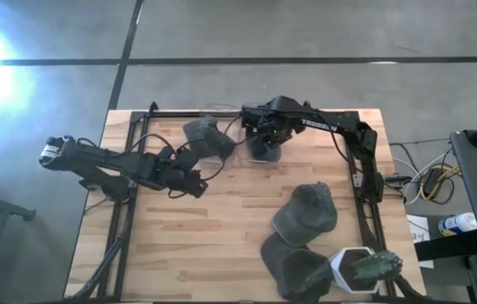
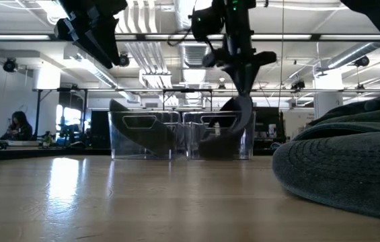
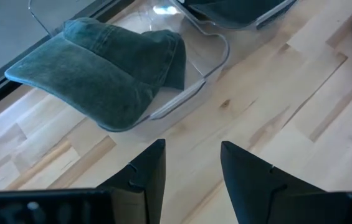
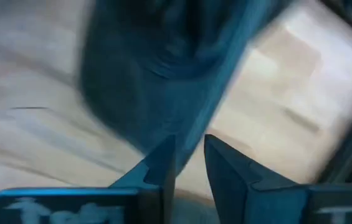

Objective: Pick & Place hat
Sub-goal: Put the top black cap into the right transparent bin, then put the gray cap into the left transparent bin

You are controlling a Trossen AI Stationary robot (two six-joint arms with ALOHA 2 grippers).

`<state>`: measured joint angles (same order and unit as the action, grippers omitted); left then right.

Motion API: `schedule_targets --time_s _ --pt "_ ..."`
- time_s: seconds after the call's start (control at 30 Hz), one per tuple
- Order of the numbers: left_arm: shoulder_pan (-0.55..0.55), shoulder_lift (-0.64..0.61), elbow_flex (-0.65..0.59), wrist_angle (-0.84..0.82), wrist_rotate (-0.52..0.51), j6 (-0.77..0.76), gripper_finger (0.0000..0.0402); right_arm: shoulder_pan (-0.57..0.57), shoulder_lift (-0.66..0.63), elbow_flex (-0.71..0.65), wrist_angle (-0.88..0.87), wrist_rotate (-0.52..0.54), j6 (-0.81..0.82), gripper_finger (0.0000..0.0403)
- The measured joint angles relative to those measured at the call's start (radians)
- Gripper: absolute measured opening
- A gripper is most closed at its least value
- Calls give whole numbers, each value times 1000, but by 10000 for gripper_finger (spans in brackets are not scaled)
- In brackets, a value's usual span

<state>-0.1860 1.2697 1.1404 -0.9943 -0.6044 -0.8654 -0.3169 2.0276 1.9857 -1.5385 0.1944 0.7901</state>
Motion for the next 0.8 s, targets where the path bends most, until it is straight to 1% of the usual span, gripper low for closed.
schedule_targets --time_s 0.1,0.23,0.27,0.33,0.43,0.53,0.6,0.63,0.67,0.73,0.8 --pt "1 0 0 6 0 0 146 21 -5 45 96 -13 -90 88" --pt "1 0 0 26 -8 0 146 53 -5 108 253 -122 -258 85" --pt "1 0 0 26 -8 0 146 62 -5 122 282 -135 -282 82" --pt "1 0 0 29 -8 -1 146 74 -5 144 305 -120 -290 79" --pt "1 0 0 29 -9 -14 146 76 -5 162 249 -78 -271 75" --pt "1 0 0 29 -9 -26 146 75 -5 172 91 -65 -251 72" --pt "1 0 0 29 -9 -27 146 94 -6 163 -22 -60 -250 71" --pt "1 0 0 29 -9 -27 146 109 -7 147 -44 -61 -251 70" --pt "1 0 0 30 -9 -27 146 126 -14 118 -31 -70 -255 69" --pt "0 0 0 32 -9 -26 146 157 -43 48 -10 -130 -264 68" --pt "1 0 0 34 -10 -26 147 195 -67 -16 22 -163 -255 68"
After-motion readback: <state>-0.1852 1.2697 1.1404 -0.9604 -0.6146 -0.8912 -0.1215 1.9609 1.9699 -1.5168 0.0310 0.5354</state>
